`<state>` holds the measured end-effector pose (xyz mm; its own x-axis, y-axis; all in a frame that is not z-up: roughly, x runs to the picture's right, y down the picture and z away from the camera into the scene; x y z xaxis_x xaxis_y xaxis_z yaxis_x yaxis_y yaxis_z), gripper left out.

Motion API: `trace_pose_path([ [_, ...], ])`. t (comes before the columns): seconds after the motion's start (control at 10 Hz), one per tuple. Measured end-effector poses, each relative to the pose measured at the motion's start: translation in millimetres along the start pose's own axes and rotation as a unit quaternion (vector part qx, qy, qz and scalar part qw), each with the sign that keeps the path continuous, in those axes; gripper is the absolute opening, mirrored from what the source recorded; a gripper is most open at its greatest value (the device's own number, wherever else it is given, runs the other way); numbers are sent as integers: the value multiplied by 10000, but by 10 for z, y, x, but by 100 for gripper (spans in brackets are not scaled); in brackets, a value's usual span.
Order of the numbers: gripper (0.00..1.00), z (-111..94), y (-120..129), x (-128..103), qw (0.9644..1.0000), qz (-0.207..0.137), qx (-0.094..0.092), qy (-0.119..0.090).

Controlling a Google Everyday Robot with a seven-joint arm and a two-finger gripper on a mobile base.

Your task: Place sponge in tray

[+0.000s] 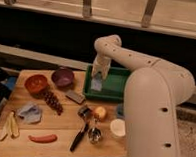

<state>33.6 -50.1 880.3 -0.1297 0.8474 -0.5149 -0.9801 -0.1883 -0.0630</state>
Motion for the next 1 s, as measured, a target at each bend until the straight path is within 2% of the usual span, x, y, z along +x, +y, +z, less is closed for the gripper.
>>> trace_pose_path([
  [0.2, 5, -43, -27, -115, 9999, 53, -57, -150],
  [0.3, 15, -64, -74, -162, 9997, 126, -129, -188],
  [0.4, 26, -41, -147, -146, 9993, 186, -280, -149],
  [0.5, 30, -41, -196, -145, 9992, 209, -315, -143],
  [0.7, 28, -34, -141, -137, 9992, 184, -343, -132],
  [0.9, 11, -36, -181, -142, 9991, 207, -332, -138],
  [1.0, 9, -30, -169, -138, 9992, 199, -333, -131],
])
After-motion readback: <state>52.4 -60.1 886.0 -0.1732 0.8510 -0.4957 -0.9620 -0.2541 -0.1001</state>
